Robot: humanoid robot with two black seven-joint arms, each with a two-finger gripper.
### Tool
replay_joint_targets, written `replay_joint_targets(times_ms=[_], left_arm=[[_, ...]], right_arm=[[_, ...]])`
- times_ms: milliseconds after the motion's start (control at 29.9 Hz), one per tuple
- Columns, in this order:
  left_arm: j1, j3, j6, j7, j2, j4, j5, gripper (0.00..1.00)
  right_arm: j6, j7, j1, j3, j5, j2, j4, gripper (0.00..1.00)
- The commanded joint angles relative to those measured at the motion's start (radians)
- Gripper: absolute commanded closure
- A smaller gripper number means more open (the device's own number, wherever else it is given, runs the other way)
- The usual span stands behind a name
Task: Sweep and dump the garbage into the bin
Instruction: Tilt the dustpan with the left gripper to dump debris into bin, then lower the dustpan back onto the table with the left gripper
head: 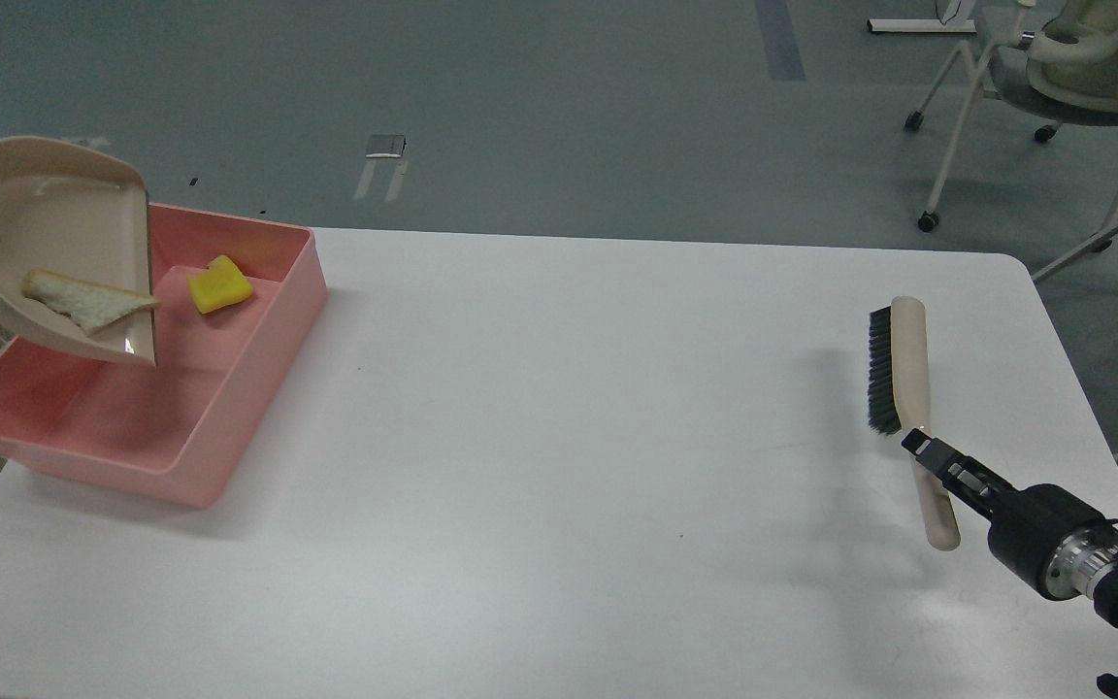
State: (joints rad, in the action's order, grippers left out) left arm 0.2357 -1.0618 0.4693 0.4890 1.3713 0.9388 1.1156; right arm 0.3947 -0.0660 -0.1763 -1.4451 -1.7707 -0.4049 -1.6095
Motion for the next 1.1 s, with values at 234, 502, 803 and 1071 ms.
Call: replay_joint_targets(times_ms=[234, 502, 803, 1071], left_arm=[[0.057, -0.003, 0.005, 0.0, 0.069, 0.054, 0.038, 1.0], [0.349, -0.003, 0.019, 0.0, 0.077, 0.055, -0.029, 1.0], [0.387, 0.003, 0.019, -0.052, -0.265, 0.041, -0.26, 1.0], [0.379, 0.088, 0.019, -0.069, -0.575, -0.026, -0.254, 1.0]], right_arm=[[-0.002, 0.002, 0.003, -0.001, 0.01, 0.017, -0.006, 0.96], [-0.002, 0.0, -0.012, -0.043, 0.019, 0.017, -0.009, 0.96], [0.001, 0.0, -0.021, -0.09, 0.02, 0.0, 0.003, 0.95], [0.007, -0.012, -0.026, -0.084, 0.017, -0.097, -0.001, 0.97]])
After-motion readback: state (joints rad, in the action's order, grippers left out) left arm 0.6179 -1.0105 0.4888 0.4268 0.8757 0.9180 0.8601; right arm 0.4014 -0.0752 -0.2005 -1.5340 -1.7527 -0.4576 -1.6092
